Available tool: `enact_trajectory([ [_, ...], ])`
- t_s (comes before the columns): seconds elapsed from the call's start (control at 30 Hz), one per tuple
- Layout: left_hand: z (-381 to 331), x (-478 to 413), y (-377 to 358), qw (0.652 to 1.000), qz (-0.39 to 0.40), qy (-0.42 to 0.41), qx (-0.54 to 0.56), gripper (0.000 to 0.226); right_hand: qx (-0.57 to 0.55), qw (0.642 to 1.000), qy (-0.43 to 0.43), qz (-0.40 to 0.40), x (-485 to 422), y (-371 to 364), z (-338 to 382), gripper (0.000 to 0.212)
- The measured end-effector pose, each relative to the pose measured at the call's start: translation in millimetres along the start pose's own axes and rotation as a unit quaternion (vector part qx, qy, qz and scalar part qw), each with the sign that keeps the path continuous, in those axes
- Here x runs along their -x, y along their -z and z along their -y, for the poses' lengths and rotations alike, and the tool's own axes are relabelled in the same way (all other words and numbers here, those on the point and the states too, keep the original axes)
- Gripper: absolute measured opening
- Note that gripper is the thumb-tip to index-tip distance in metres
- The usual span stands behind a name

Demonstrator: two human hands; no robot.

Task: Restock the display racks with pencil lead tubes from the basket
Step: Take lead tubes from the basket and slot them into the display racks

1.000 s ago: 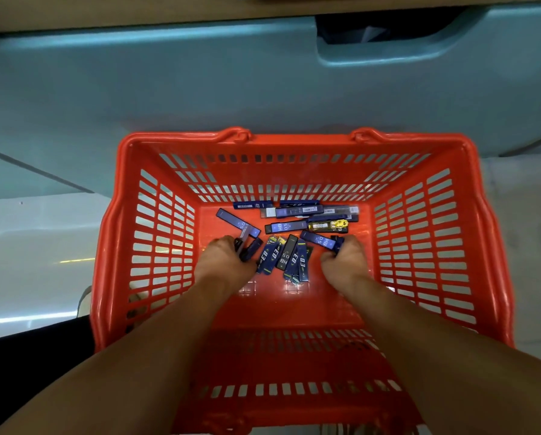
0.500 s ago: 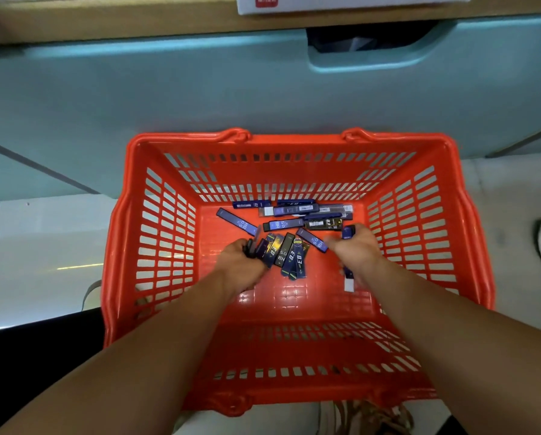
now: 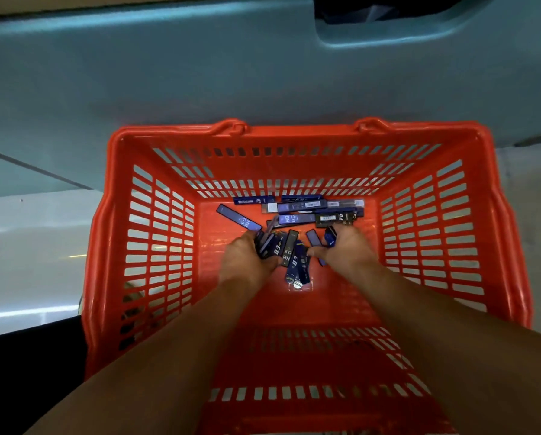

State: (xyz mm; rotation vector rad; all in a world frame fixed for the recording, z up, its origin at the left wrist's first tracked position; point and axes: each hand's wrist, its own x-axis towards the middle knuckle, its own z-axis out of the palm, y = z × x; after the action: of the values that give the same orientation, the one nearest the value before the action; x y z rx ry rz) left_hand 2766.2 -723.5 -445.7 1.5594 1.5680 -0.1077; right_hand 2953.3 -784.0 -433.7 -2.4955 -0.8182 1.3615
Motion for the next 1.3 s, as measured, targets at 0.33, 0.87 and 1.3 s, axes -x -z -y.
enact_trajectory([
  [0.33, -3.7, -2.9, -17.9, 0.999, -0.026, 0.029, -0.011, 0.058, -0.173, 0.982, -0.061, -0.048, 6.9, -9.8, 4.3, 0.028],
  [0.87, -15.2, 0.9, -15.9, 0.995, -0.007, 0.087, 0.052, 0.035, -0.216, 0.961, -0.159, -0.069, 39.8, -24.4, 23.8, 0.05],
  [1.3, -4.9, 2.9, 9.3, 0.971, 0.055, 0.072, 0.22, 0.017, -0.322, 0.931, -0.168, 0.045, 24.4, -10.6, 11.6, 0.015],
])
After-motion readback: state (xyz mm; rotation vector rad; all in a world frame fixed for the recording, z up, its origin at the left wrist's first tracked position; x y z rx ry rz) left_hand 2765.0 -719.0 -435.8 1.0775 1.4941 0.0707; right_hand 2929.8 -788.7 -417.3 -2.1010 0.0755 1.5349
